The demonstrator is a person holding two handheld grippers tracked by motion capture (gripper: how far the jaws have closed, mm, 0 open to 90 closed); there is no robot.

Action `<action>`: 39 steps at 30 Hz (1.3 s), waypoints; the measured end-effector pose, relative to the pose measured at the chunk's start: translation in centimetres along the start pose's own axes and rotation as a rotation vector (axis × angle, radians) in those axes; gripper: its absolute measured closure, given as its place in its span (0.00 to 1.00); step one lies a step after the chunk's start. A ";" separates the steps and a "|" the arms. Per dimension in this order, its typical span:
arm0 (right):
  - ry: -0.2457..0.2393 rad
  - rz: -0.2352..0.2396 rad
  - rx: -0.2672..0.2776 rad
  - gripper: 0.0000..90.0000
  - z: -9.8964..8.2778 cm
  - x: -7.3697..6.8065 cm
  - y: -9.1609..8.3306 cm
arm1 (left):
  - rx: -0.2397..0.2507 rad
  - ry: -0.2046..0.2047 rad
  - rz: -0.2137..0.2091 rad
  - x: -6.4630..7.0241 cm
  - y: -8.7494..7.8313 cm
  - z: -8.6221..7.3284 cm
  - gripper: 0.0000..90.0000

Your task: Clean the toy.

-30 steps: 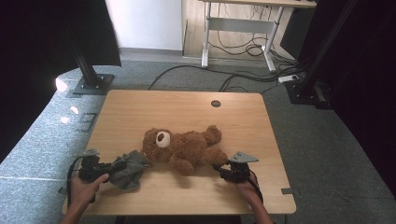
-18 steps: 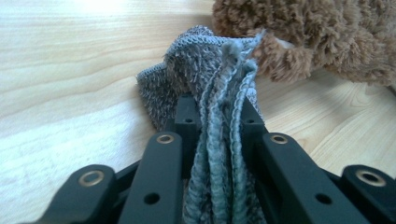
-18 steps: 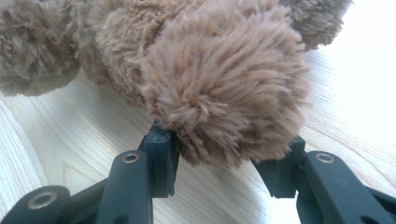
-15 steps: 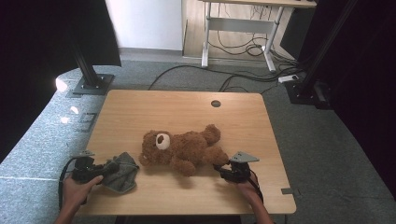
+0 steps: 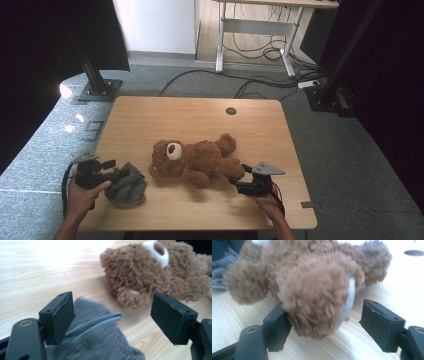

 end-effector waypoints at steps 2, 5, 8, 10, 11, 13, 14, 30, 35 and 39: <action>0.008 0.008 0.021 0.25 0.5 -0.1 -0.3 | 0.004 0.006 -0.019 0.7 0.4 0.5 0.21; 0.009 0.010 0.044 0.24 1.2 -0.3 -0.6 | 0.004 0.019 -0.032 1.4 1.2 1.1 0.22; 0.006 0.006 0.048 0.24 1.6 -0.3 -0.6 | 0.007 0.016 -0.043 1.8 2.0 1.4 0.23; 0.004 0.003 0.048 0.24 1.6 -0.2 -0.5 | 0.008 0.031 -0.057 2.4 2.4 1.7 0.23; 0.006 0.005 0.048 0.24 1.7 -0.2 -0.5 | 0.007 0.037 -0.067 2.8 2.7 1.9 0.23; 0.003 0.006 0.051 0.24 1.9 -0.2 -0.4 | -0.002 0.055 -0.080 3.5 3.3 2.2 0.23; 0.003 0.008 0.054 0.24 2.1 -0.2 -0.4 | -0.004 0.063 -0.082 3.8 3.6 2.4 0.23; 0.056 -0.056 0.096 0.25 3.7 2.8 -1.6 | -0.007 0.095 -0.103 5.5 6.3 3.3 0.26; 0.073 -0.084 0.089 0.26 3.0 3.6 -2.0 | -0.017 0.091 -0.092 5.2 6.1 2.3 0.27; 0.094 -0.107 0.089 0.27 2.5 4.2 -2.1 | -0.009 0.083 -0.090 4.9 5.7 2.2 0.28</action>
Point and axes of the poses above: each handheld gripper's, and its own axes: y roughly forward along the jaws, z roughly out of its top, x roughly to its right, the point moved 9 cm from there along y, roughly forward along the jaws, and after that the axes turned 8 degrees about y, right-handed, at the moved point
